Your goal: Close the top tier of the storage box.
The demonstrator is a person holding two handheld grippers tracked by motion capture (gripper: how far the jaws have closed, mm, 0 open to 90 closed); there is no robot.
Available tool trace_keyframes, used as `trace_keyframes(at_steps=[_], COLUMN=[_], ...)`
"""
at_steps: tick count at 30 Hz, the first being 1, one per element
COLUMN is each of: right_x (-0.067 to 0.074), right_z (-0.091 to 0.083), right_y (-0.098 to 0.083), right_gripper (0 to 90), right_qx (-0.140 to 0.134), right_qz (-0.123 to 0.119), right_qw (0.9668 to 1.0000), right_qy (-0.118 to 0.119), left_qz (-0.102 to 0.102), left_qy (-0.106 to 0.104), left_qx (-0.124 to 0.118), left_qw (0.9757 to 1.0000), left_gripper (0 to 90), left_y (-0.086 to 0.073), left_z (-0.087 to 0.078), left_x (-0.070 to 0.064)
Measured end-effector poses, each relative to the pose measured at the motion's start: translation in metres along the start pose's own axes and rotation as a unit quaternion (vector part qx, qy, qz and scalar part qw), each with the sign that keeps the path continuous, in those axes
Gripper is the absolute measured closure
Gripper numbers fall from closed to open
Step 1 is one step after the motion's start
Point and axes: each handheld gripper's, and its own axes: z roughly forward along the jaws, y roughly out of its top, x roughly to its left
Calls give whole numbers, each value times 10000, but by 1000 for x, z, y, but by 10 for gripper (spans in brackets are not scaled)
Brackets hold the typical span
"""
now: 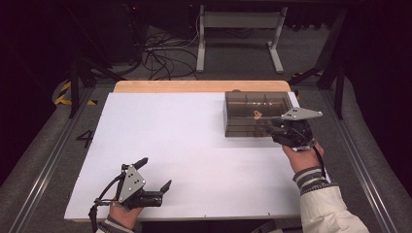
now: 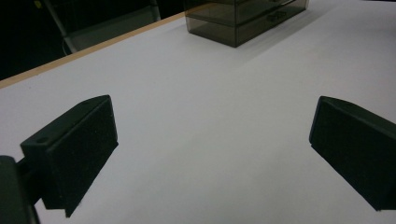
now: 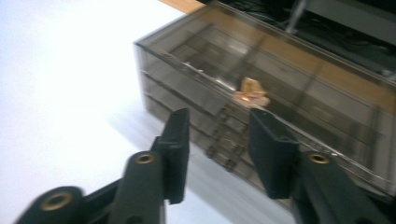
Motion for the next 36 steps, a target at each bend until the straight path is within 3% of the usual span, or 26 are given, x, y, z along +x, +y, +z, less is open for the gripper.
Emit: trace_keyframes(at_steps=[10,16,23,28,36], right_x=[11,17,26,33,44], right_z=[-8,-9,-11,-8,-6], right_y=[-1,-4,-10,-15,-26], right_gripper=[391,269,173,64,17], right_qx=[-140,-220,-353,-287,-378], right_qz=[-111,16,-22,-17,-212], right_qw=[9984,9945,9904,9871,9836], right_qy=[528,1025,1338,1576,1752], left_qz=[-20,-12,-7,-23,-1], left_qy=[39,38,51,53,58], left_qx=[-6,12,7,0,7], left_qw=[10000,10000,10000,10000,10000], left_gripper=[16,16,16,16,16], left_y=[-1,-1,-1,-1,-1], left_z=[-3,-3,-3,-4,-4], left_x=[-1,-1,-1,-1,-1])
